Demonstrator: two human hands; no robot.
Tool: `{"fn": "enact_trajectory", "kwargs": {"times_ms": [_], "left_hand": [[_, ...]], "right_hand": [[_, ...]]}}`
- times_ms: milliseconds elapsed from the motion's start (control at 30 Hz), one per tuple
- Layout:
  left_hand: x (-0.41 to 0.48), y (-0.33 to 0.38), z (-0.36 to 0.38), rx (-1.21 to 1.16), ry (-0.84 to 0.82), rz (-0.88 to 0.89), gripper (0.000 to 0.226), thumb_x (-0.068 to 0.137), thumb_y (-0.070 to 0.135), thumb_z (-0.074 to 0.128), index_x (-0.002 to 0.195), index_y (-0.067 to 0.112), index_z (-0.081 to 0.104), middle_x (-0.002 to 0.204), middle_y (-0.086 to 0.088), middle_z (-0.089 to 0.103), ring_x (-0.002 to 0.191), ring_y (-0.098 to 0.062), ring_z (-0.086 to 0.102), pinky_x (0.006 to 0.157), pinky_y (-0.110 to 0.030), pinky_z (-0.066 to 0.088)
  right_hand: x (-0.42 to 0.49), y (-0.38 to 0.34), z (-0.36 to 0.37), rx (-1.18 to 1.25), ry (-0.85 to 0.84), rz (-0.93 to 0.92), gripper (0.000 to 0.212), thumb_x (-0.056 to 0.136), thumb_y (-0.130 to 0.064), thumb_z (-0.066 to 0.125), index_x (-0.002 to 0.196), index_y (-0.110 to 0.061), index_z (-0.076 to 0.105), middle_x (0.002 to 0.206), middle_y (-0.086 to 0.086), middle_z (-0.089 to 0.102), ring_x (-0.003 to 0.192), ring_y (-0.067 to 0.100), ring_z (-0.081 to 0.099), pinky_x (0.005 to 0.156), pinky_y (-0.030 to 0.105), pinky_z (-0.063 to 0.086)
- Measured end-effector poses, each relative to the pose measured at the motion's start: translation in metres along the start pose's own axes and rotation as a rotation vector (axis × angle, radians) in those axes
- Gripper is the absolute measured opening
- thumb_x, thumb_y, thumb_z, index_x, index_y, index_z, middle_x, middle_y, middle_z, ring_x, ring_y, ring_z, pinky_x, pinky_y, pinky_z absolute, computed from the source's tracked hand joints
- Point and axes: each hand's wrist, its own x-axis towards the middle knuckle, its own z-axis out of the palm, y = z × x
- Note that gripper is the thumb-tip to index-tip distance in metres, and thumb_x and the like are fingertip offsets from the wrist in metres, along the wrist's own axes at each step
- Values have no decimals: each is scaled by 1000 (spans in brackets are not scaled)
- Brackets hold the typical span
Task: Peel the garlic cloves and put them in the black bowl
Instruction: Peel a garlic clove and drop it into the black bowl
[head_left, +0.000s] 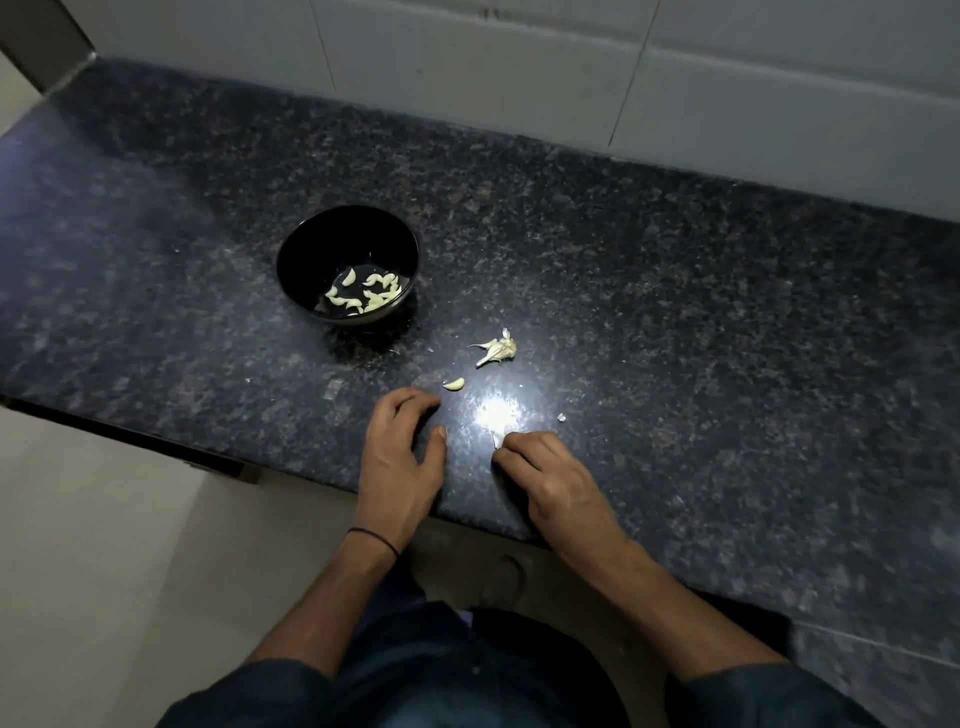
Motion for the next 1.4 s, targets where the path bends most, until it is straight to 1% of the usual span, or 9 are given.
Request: {"fn": "enact_trajectory", "kwargs": {"times_ms": [300,467,567,633,933,1000,1133,1300,1400], "left_hand": [[0,-3,3,11,11,-5,23,92,5,64,115,6,64,120,-1,51,110,-21,55,97,-43,49],[1,-3,0,14,-19,15,23,93,6,62,116,4,63,121,-5,51,110,-22,53,96,-44,48],[2,-5,-3,-3,-51,18,24,92,4,63,116,5,61,121,-5,49,109,-24,53,94,-46,48],[3,-5,-5,-19,-70,25,24,92,3,63,115,5,61,120,-4,48,109,-23,52,95,-44,48],[6,-2,-10,-49,-102,8,24,90,3,62,114,8,60,118,3,42,108,-12,45,96,-28,43],[7,-1,-11,-52,-102,8,25,90,3,62,114,8,60,118,4,41,108,-10,43,97,-25,40],[7,-3,-11,-55,-117,13,26,89,3,62,115,8,60,120,-1,44,109,-13,45,97,-28,42],[7,-4,-12,-71,-129,11,26,90,2,62,115,8,60,121,-1,43,108,-10,42,97,-31,43],[8,-5,-13,-74,-144,22,26,90,2,62,115,9,59,121,0,42,108,-12,43,97,-30,42]], "right_hand": [[5,-6,0,-56,-31,38,28,97,-14,46,117,-8,65,112,6,63,100,26,60,81,36,55],[14,-6,-18,317,264,435,17,94,-8,63,103,-7,77,103,1,73,98,14,67,91,25,51],[16,6,-29,309,400,662,19,92,1,66,104,-8,78,102,-2,73,97,7,67,91,15,49],[18,12,-25,212,402,721,22,91,4,64,106,-6,77,103,1,72,98,14,66,92,22,50],[40,-39,11,-23,182,579,22,81,3,59,96,-3,73,89,10,66,81,28,59,68,38,52],[36,-47,14,-51,134,568,23,81,5,61,99,-3,72,93,10,66,84,30,59,68,40,54],[31,-54,13,-82,80,546,36,88,-4,41,112,-5,68,104,8,64,91,26,56,75,38,52],[30,-50,15,-104,16,507,10,96,-5,58,102,-10,64,100,3,56,89,17,44,74,38,46],[30,-51,17,-139,38,513,16,87,4,65,98,-8,66,99,4,59,88,20,48,70,39,49]]}}
